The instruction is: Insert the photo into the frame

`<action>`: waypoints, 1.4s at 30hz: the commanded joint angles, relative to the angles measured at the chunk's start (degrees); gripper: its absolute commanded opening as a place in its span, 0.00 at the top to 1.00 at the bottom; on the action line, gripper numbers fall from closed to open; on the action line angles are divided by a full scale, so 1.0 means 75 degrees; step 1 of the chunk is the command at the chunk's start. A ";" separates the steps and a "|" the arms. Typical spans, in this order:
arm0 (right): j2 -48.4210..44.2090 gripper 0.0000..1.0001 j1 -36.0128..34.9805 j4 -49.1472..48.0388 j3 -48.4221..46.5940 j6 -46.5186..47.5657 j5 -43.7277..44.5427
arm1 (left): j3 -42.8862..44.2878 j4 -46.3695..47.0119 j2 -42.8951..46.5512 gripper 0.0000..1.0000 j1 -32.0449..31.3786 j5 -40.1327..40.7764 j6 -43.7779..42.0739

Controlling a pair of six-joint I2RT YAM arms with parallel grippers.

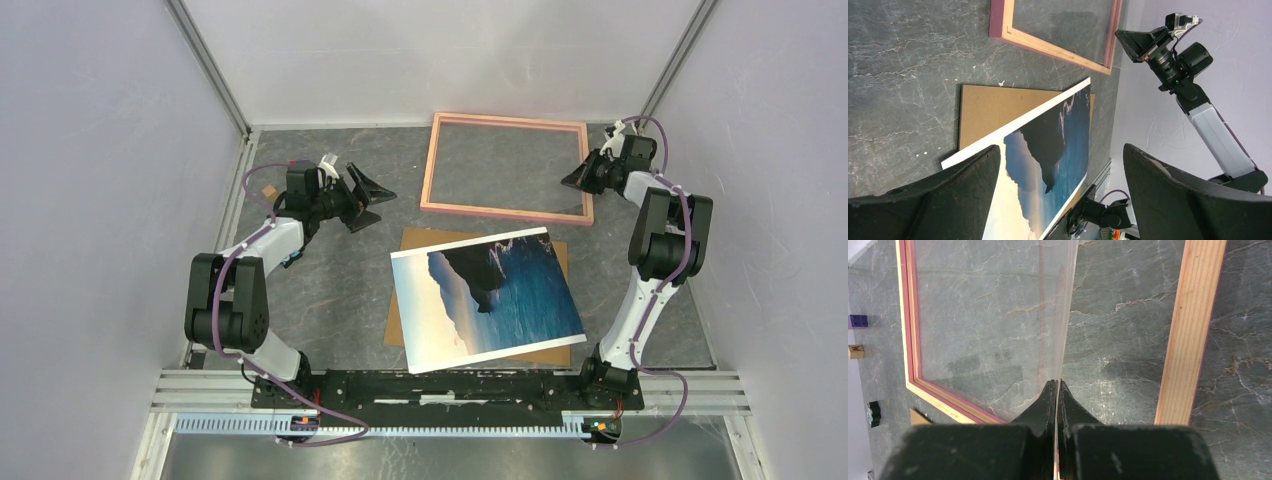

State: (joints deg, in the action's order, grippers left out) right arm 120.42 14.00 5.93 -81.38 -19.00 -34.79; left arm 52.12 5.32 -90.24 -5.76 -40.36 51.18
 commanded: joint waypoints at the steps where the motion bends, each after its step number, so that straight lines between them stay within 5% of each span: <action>1: -0.0107 1.00 0.0031 0.0290 -0.0024 0.0292 -0.0110 | -0.0022 0.0333 0.0001 0.03 -0.0034 -0.0160 0.0196; 24: 0.0110 1.00 0.0035 0.1077 -0.0497 0.0745 -0.0125 | -0.0026 0.0333 0.0005 0.03 -0.0041 -0.0181 0.0208; 42: 0.0635 1.00 0.0305 0.1500 -0.1065 0.0919 -0.1262 | -0.0082 0.0448 -0.0028 0.03 -0.0071 -0.0223 0.0290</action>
State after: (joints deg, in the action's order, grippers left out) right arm 124.66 16.25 15.33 -87.15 -14.61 -41.87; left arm 51.81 6.31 -90.28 -5.89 -40.69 51.81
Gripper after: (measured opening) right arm 0.006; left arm 0.971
